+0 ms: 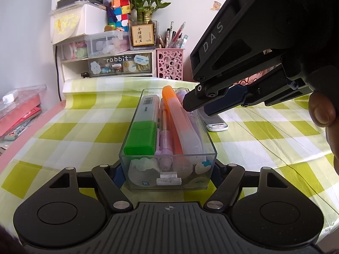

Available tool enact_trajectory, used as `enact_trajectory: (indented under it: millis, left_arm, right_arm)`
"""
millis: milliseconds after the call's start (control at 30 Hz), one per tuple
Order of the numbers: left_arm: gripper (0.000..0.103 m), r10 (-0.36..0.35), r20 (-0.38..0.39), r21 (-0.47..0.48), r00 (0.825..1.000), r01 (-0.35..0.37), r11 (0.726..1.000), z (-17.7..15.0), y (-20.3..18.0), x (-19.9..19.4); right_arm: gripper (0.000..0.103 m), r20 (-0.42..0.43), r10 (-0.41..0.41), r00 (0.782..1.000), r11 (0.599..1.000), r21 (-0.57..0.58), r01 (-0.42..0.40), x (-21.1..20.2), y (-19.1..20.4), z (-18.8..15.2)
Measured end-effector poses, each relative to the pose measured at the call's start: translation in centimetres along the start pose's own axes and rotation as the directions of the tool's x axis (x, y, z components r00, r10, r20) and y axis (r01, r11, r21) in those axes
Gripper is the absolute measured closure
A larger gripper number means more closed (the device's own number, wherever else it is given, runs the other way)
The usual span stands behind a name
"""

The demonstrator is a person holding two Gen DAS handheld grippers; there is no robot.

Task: Organize stationery
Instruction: 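Open the right tool to release the highlighter and withdraw, then move the right tool over the black phone-shaped case and close on it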

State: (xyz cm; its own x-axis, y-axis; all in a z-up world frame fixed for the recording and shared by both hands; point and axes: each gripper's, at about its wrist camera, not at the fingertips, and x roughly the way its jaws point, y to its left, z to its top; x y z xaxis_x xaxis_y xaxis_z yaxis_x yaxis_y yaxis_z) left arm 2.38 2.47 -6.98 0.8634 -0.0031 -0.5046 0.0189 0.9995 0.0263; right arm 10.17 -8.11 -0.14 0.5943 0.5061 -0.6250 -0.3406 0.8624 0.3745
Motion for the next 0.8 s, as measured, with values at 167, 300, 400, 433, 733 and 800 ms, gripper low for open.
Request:
enact_trajectory:
  millis: [167, 300, 400, 433, 733, 800]
  left_arm:
    - [0.03, 0.0, 0.0, 0.0, 1.0, 0.0, 1.0, 0.0, 0.0, 0.0]
    - [0.03, 0.0, 0.0, 0.0, 1.0, 0.0, 1.0, 0.0, 0.0, 0.0]
    - [0.03, 0.0, 0.0, 0.0, 1.0, 0.0, 1.0, 0.0, 0.0, 0.0]
    - [0.03, -0.001, 0.0, 0.0, 1.0, 0.001, 1.0, 0.0, 0.0, 0.0]
    - [0.03, 0.004, -0.001, -0.004, 1.0, -0.004, 1.0, 0.1, -0.1, 0.1]
    - [0.03, 0.005, 0.0, -0.004, 1.0, -0.005, 1.0, 0.0, -0.2, 0.1]
  right_arm:
    - [0.094, 0.002, 0.004, 1.0, 1.0, 0.002, -0.004, 0.1, -0.1, 0.1]
    - [0.094, 0.029, 0.024, 0.999, 1.0, -0.012, -0.024, -0.4, 0.3, 0.3]
    - [0.094, 0.036, 0.021, 0.999, 1.0, -0.018, -0.02, -0.3, 0.3, 0.5]
    - [0.094, 0.04, 0.017, 0.999, 1.0, -0.014, -0.016, -0.3, 0.0, 0.6]
    - [0.093, 0.001, -0.141, 0.99, 0.983, 0.122, 0.14, 2.5, -6.5, 0.9]
    - [0.091, -0.007, -0.131, 0.991, 0.985, 0.113, 0.131, 3.0, -6.5, 0.7]
